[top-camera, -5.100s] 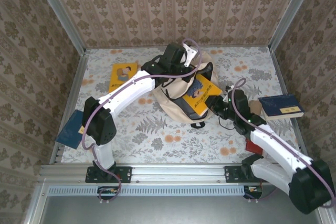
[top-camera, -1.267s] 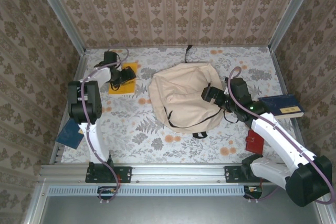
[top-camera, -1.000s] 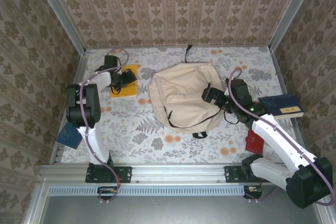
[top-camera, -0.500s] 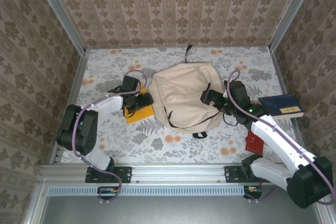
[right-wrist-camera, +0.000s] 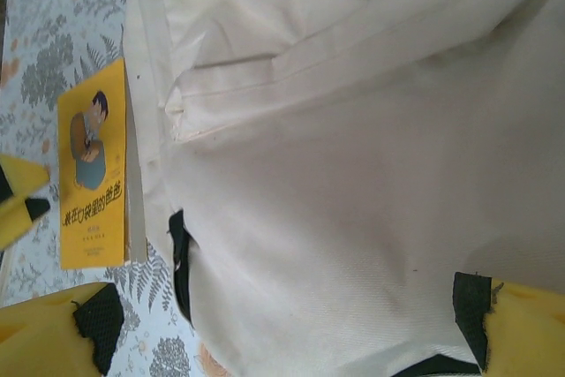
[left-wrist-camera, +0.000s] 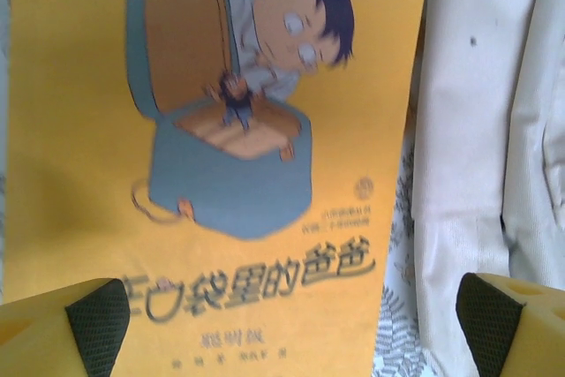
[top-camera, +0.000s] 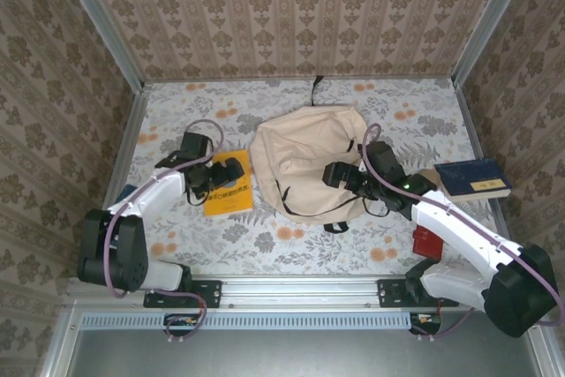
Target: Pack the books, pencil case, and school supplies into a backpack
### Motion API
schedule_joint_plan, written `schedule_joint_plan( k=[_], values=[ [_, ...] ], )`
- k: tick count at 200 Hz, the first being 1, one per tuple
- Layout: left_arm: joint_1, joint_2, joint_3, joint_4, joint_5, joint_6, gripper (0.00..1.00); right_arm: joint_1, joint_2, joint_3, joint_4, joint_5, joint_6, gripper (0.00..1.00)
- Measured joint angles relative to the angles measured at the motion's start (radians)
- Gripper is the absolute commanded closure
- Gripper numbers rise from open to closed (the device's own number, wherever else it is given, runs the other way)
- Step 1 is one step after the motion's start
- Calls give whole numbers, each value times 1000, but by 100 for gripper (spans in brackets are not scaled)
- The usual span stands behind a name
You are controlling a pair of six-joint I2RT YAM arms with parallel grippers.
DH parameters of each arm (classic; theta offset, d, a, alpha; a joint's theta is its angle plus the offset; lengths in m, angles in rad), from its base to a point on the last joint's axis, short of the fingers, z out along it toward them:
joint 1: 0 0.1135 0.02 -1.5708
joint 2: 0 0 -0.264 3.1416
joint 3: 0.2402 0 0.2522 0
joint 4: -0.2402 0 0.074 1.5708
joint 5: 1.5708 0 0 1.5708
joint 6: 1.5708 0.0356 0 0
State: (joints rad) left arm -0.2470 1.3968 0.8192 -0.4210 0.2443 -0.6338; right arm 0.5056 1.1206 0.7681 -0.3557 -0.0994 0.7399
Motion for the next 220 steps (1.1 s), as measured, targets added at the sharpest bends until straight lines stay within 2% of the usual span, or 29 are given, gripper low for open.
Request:
schedule_joint_plan(
  k=[38,63,112,174,220],
  values=[
    [32,160,130,32,51,66,14,52,56,23,2,-7,0,1],
    [32,255,205,37,58,86,15,86,95,40,4,-10,3,1],
    [4,283,187,32,24,90,16,173,94,83,-43,40,4,1],
    [-77,130,-4,91,-28,82,17,243,99,168,-142,168,0,2],
    [-110,-1,-72,18,-5,58,18,373,259,307,-146,213,-8,10]
  ],
)
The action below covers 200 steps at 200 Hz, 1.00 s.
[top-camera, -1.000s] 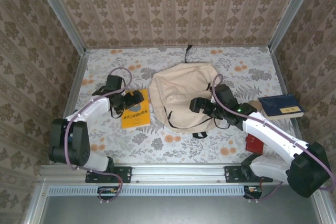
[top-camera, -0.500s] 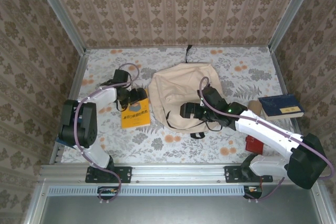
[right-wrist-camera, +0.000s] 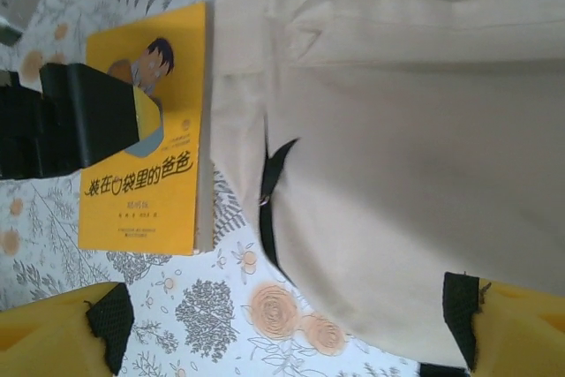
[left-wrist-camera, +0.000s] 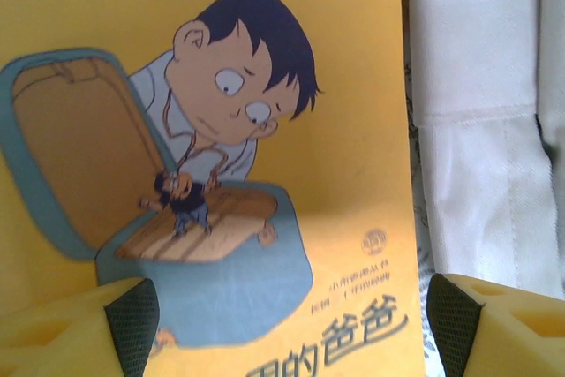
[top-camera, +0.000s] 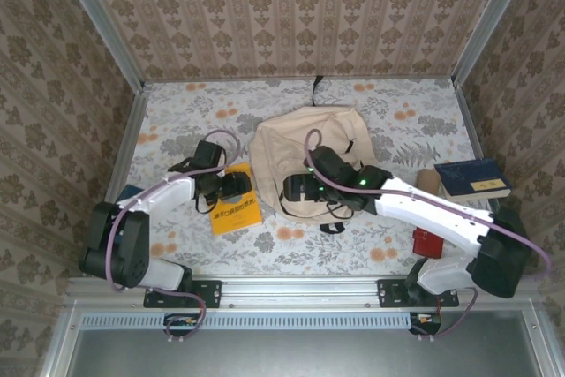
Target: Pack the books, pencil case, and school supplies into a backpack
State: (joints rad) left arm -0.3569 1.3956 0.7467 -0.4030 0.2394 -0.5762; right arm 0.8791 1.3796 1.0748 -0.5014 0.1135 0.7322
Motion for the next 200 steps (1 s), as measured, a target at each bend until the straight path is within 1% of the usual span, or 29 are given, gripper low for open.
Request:
schedule_joint_plan(
  k=[10,23,57,74,95,133,152,183,200],
  values=[
    [10,-41,0,-24,0,0,19,24,56,28,3,0,-5,14],
    [39,-93,0,-45,3,0,21,49,127,67,3,-1,-10,21],
    [188,-213,-20,-70,21,-5,26,80,317,211,3,-47,-30,38],
    [240,-245,-60,-78,39,-6,28,81,402,292,1,-73,-40,44],
    [267,-251,-112,-90,60,-7,31,81,501,394,-17,-94,-73,52],
    [280,-266,-167,-114,63,-8,32,81,657,565,-93,-88,-152,61],
    [280,-278,-183,-114,64,-10,34,79,725,630,-125,-84,-189,62],
    [280,-279,-208,-114,68,-16,38,70,797,677,-164,-79,-218,62],
    [280,-271,-209,-112,77,-16,38,60,821,686,-184,-77,-236,64]
  ],
)
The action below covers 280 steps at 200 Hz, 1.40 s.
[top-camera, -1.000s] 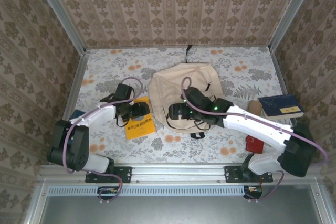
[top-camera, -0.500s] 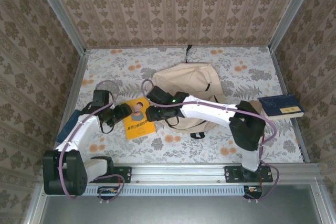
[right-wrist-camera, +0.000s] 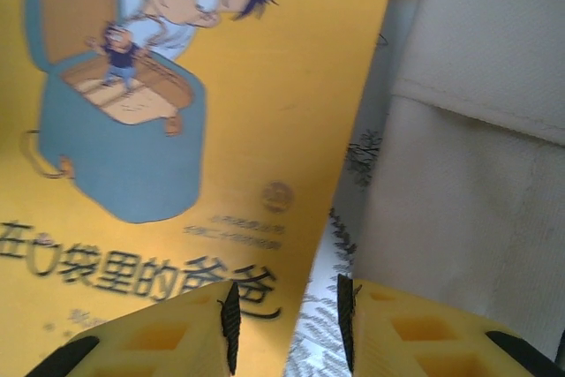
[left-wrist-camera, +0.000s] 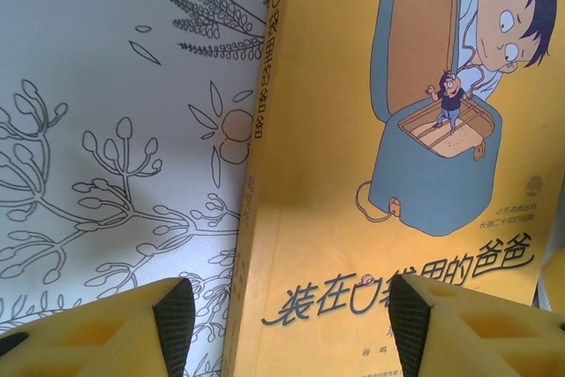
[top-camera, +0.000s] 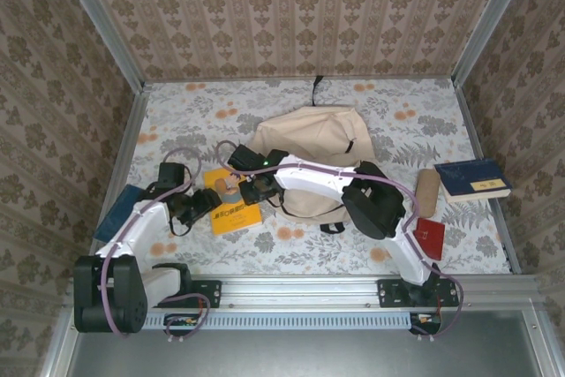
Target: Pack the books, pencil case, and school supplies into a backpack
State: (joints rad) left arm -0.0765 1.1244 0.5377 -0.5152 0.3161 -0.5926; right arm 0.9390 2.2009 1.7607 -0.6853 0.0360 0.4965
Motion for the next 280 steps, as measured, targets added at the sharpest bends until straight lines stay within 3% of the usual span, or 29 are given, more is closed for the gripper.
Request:
schedule_joint_plan(
  k=[119,180,280],
  values=[
    [0,93,-31,78,79,-22,37,-21,72,72,-55,-26,-79,69],
    [17,89,-54,127,140,-44,45,-32,59,28,-3,-75,-78,70],
    [12,-3,-87,308,363,-192,55,-69,21,-43,53,-88,-67,74]
  ],
)
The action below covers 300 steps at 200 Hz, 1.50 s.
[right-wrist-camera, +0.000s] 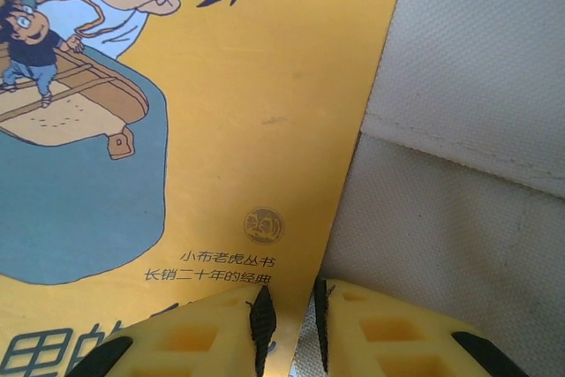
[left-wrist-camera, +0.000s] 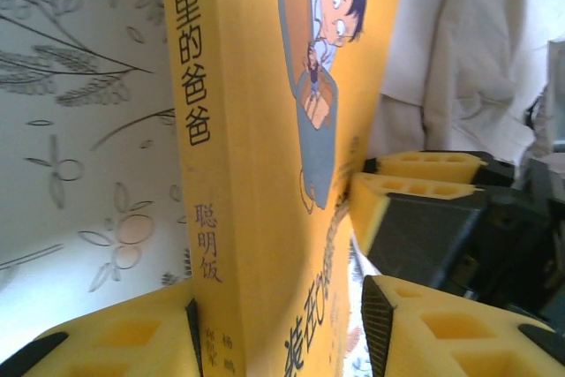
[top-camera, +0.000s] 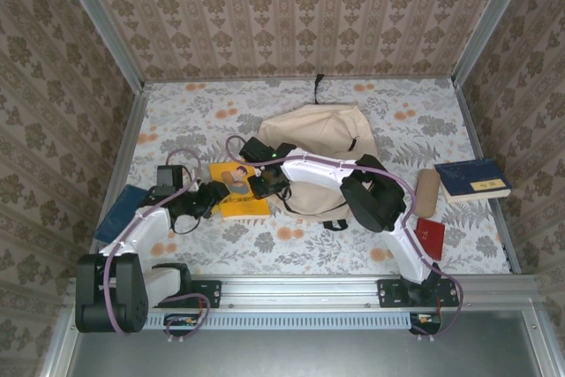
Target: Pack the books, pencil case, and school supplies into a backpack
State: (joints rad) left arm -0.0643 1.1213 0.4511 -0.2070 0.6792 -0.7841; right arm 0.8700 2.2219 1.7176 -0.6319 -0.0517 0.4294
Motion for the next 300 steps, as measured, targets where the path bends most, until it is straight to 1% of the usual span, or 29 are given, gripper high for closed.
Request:
schedule_joint_plan(
  k=[33,41,51,63,73,84,100,111,134,143,163,195,219,245,261,300],
  values=[
    [-9,5,0,41,41,-19,62,0,-5,-11,29,-18,9,74],
    [-9,7,0,43,43,-23,66,0,-6,-13,31,-20,12,74],
    [-9,10,0,44,43,-29,76,0,-6,-13,32,-23,15,72],
    [-9,16,0,42,42,-29,84,-2,-9,-17,35,-24,17,70],
    [-9,16,3,33,38,-29,88,-3,-14,-21,36,-24,21,68],
    [-9,16,13,16,29,-26,91,-8,-23,-35,43,-24,24,64],
    [-14,15,31,-5,14,-24,92,-17,-56,-76,61,-41,42,59],
    [-18,12,42,-11,5,-25,93,-29,-92,-121,77,-71,50,52],
    [-33,-27,68,-16,-24,-33,92,-77,-240,-266,156,-177,109,37],
    [-43,-42,83,-20,-37,-38,93,-108,-306,-317,192,-220,123,32],
    [-90,-72,132,-27,-82,-57,93,-183,-454,-405,273,-304,173,20],
    [-206,-120,207,1,-176,-121,93,-281,-633,-550,414,-426,286,6],
    [-311,-131,244,64,-266,-188,91,-330,-703,-649,516,-510,388,2],
    [-402,-119,258,174,-341,-280,91,-336,-752,-724,632,-539,501,0],
    [-438,-89,264,249,-375,-337,91,-329,-777,-761,720,-552,580,1],
    [-488,-35,274,369,-457,-452,91,-329,-788,-818,917,-546,776,0]
  ],
)
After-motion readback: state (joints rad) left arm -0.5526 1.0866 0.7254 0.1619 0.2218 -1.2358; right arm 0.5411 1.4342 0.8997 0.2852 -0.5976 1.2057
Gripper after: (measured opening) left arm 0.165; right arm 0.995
